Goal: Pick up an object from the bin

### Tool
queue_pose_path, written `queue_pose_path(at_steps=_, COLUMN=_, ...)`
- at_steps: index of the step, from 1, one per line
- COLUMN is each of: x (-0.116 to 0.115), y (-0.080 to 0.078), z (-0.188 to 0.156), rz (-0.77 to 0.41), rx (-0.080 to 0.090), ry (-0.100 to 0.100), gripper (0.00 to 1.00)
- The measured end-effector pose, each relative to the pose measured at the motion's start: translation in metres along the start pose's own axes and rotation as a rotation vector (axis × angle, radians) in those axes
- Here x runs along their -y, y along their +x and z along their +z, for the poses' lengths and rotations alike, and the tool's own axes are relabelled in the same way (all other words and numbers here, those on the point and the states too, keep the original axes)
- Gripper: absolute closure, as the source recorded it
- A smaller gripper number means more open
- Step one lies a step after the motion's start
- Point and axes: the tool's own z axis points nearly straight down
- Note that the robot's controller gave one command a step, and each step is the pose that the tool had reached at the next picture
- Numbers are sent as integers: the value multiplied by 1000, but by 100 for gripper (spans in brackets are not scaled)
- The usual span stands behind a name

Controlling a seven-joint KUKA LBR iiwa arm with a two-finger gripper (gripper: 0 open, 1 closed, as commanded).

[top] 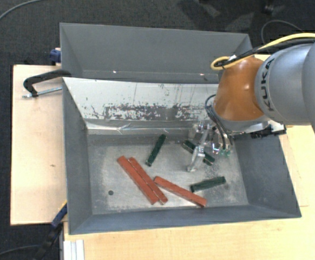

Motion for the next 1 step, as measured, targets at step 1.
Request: queue_pose_path(at_steps=1, x=2, y=1, z=-1, rz=1, rx=-2, ry=2, gripper=100)
